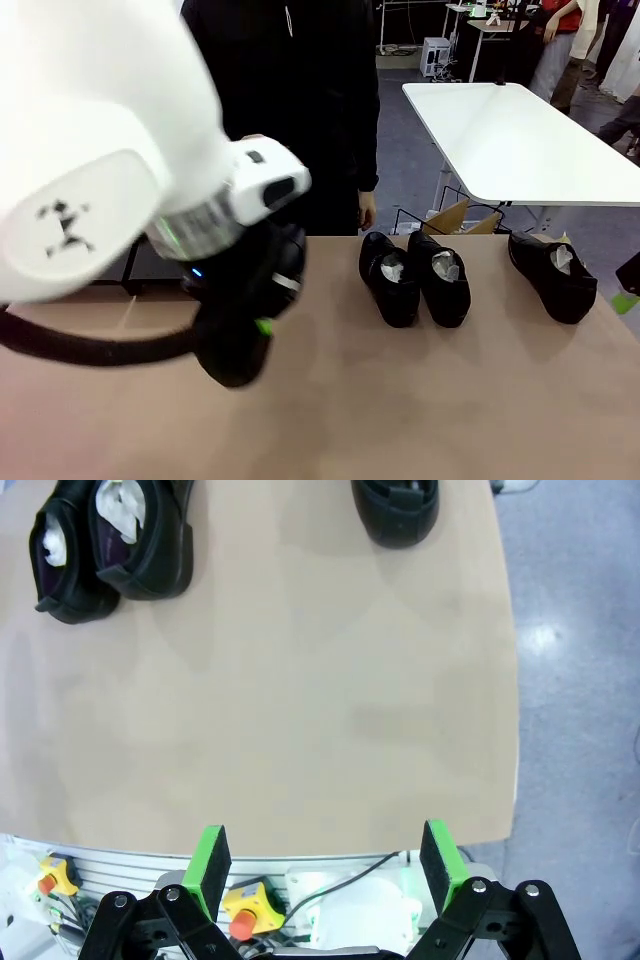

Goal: Organize the shoes by placing them on the stand.
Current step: Place the Shoe from the middle of the table onto the Shoes Stand, then pick up one Shoe and place it in the middle of the table.

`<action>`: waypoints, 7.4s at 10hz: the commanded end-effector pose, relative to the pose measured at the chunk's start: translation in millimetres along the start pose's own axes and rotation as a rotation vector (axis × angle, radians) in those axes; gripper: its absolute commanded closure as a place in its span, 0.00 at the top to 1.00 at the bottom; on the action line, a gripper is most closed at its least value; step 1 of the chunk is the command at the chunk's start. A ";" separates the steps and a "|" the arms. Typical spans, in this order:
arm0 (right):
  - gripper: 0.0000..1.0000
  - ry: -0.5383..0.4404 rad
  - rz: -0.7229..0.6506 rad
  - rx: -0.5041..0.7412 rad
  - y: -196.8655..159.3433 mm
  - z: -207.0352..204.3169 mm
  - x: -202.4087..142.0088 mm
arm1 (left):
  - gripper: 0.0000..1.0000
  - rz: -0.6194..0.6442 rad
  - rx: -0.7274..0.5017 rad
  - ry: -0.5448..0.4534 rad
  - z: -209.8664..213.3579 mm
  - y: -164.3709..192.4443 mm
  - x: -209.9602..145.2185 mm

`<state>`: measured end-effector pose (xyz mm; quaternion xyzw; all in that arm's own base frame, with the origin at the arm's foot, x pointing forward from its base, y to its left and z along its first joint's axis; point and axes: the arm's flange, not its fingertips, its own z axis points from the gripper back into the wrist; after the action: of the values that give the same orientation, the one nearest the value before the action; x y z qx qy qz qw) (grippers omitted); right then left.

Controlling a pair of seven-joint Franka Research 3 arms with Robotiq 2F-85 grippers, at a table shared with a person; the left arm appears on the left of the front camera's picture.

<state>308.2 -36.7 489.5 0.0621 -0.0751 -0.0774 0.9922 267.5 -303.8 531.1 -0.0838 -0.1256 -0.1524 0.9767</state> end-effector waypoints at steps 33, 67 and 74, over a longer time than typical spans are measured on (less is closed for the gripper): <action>1.00 -0.007 0.000 -0.001 -1.3 2.3 -0.8 | 0.00 0.277 0.487 -0.265 -138.4 218.8 183.7; 1.00 -0.007 0.000 -0.001 -1.3 2.3 -0.8 | 1.00 0.292 0.475 -0.286 -121.3 223.3 180.7; 1.00 -0.007 0.000 -0.001 -1.3 2.3 -0.8 | 1.00 0.268 0.327 -0.159 -2.9 184.9 121.9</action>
<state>307.4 -37.3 490.4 0.0617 -0.0768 -0.0784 0.9920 450.4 -166.4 538.7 0.0654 -0.2434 0.0405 0.9669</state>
